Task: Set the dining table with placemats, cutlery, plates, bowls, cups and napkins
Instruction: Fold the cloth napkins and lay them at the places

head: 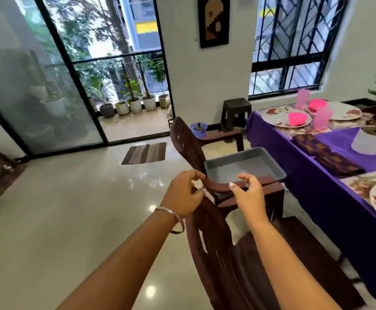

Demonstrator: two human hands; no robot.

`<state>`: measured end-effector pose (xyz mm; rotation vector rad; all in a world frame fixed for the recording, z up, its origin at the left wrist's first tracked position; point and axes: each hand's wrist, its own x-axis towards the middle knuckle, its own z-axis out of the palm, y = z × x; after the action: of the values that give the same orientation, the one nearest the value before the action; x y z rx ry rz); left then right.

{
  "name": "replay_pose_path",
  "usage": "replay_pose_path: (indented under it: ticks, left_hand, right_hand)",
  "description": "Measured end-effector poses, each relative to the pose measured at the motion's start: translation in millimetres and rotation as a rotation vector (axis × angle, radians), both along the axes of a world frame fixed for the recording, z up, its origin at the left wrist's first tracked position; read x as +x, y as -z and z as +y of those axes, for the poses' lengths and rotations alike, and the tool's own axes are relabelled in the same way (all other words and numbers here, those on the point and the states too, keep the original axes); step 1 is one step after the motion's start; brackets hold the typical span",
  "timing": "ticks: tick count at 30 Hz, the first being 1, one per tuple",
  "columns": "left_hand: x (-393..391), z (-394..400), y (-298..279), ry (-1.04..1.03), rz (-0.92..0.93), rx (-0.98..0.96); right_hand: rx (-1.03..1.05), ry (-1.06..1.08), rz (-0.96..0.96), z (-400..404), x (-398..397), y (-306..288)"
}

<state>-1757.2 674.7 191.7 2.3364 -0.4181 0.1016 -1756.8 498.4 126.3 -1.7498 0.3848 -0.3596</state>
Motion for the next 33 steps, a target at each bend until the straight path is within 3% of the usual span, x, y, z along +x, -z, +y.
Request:
replay_pose_path:
  ticks: [9,19,24,33]
  left_hand:
    - [114,84,54,0.017,0.212,-0.204]
    - [268,184,46,0.139,0.222,-0.287]
    - [322,166,53,0.253,0.258,-0.326]
    - [457,87,77,0.460,0.383,-0.277]
  right_hand:
    - [0.039,0.066,0.107,54,57,22]
    - [0.081,0.221,0.057,150,171,-2]
    - [0.146,0.299,0.048,154,218,2]
    - [0.293,0.460,0.005,90,314,34]
